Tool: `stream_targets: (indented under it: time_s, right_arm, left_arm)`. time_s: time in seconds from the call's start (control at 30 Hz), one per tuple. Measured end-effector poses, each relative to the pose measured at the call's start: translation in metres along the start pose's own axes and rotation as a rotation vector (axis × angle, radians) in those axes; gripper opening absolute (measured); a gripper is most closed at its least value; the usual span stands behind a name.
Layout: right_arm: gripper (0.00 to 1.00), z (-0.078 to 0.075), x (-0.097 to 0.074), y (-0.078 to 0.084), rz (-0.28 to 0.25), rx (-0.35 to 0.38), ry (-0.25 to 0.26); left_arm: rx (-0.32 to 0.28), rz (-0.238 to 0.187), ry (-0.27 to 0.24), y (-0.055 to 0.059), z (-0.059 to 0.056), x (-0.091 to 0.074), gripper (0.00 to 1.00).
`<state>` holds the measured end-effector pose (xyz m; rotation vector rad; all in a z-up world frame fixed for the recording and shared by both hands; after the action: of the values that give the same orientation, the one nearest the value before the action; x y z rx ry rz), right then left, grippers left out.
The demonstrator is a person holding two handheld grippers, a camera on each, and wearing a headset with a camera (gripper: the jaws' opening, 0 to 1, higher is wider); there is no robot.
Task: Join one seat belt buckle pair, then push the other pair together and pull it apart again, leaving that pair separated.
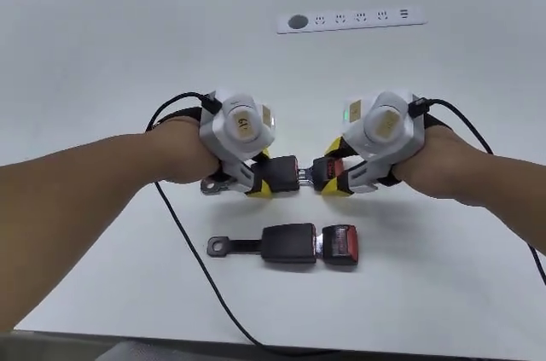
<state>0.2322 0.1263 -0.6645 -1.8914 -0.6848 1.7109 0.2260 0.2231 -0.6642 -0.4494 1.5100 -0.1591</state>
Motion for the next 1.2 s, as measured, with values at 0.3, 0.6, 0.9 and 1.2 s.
stream_targets:
  time_s: [0.3, 0.6, 0.9, 1.2]
  right_arm:
    - [0.31, 0.001, 0.001, -0.004, -0.002, -0.036, -0.007]
    - [0.31, 0.001, 0.006, -0.011, -0.019, -0.039, -0.008]
    - [0.31, 0.001, 0.007, -0.010, -0.017, -0.039, -0.002]
    - [0.32, 0.002, 0.003, -0.006, -0.001, -0.049, 0.002]
  left_arm:
    - [0.008, -0.035, -0.008, 0.003, 0.000, -0.001, 0.31]
    - [0.019, -0.029, -0.001, 0.002, 0.000, -0.001, 0.31]
    - [0.017, -0.035, -0.001, 0.003, 0.001, 0.000, 0.31]
    - [0.007, -0.039, -0.007, 0.003, 0.001, 0.000, 0.31]
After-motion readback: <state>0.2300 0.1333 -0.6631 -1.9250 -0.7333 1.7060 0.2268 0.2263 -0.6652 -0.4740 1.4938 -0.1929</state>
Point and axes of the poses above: the centre of the closed fingertips' face, and the gripper's own axes: x roughly forward along the fingers, z roughly to its left, y roughly out of its underside, the point moved 3 cm from there along -x, roughly backward along the fingers, and after that the axes turned 4 degrees about -x, right-handed, at the moved point
